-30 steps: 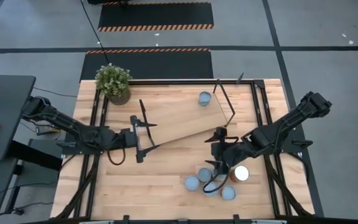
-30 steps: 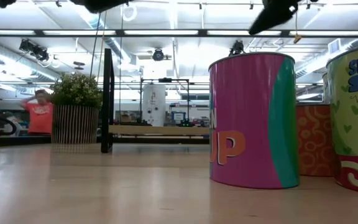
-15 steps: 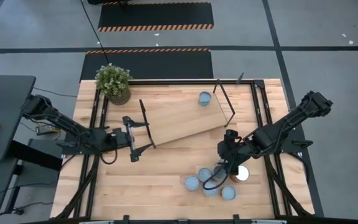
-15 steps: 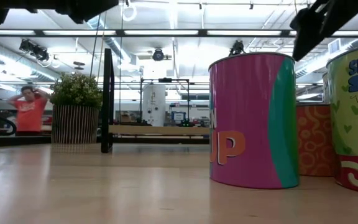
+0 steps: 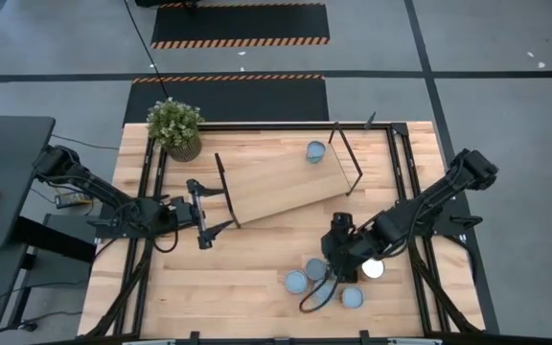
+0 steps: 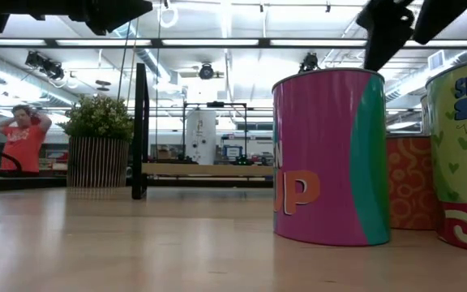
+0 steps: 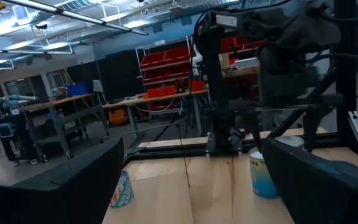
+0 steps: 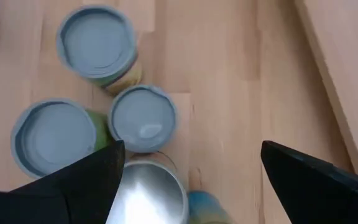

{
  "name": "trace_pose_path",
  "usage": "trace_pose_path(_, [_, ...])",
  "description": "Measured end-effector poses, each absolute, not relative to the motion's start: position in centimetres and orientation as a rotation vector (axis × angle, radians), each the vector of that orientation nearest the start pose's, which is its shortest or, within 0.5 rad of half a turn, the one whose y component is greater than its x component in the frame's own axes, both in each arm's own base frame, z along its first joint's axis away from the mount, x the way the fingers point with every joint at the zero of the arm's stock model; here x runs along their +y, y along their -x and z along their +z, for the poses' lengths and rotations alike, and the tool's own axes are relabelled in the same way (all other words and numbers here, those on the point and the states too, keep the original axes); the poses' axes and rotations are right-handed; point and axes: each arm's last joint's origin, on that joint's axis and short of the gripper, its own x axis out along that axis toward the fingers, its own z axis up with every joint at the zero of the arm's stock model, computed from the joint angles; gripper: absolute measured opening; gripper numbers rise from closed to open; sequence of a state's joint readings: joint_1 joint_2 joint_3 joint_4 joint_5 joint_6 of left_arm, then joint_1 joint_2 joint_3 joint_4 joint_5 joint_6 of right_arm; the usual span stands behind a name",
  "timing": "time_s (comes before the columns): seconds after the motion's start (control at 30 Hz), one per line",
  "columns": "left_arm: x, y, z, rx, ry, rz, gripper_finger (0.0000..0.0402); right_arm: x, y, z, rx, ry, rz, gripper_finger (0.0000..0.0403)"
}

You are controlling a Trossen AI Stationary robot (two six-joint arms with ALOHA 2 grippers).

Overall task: Pick and place cans onto a shelf
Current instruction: Put the blue can on the shelf

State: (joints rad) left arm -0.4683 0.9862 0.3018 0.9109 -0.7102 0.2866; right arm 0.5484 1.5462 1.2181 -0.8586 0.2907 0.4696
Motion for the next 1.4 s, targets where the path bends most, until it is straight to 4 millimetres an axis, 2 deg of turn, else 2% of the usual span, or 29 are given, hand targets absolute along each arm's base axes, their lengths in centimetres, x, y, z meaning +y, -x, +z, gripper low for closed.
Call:
trace_pose_path(0.13, [-6.9, -17.8, 23.5, -0.153, -0.152, 0.266, 0.0389, 16.3, -27.1, 24.5, 1.179, 0.145, 0.058, 0.0384])
trace_pose_path(0.33, [-6.9, -17.8, 23.5, -0.154, -0.152, 0.266, 0.0389, 17.0, -27.8, 23.2, 1.318, 0.177, 0.123, 0.0384])
trace_pose_path(0.53, [-6.9, -17.8, 23.6, -0.155, -0.151, 0.266, 0.0389, 17.4, -28.0, 22.8, 1.344, 0.195, 0.135, 0.0384])
trace_pose_path(0.9, [-6.9, -17.8, 23.6, -0.153, -0.151, 0.269, 0.0389, 17.6, -28.2, 23.0, 1.312, 0.184, 0.143, 0.0382])
trace_pose_path(1.2, [-6.9, -17.8, 23.6, -0.153, -0.151, 0.268, 0.0389, 18.4, -29.2, 25.8, 1.197, 0.172, 0.141, 0.0382])
trace_pose_path(1.4, [-6.9, -17.8, 23.5, -0.149, -0.154, 0.268, 0.0389, 19.2, -29.0, 26.0, 1.155, 0.207, 0.161, 0.0382])
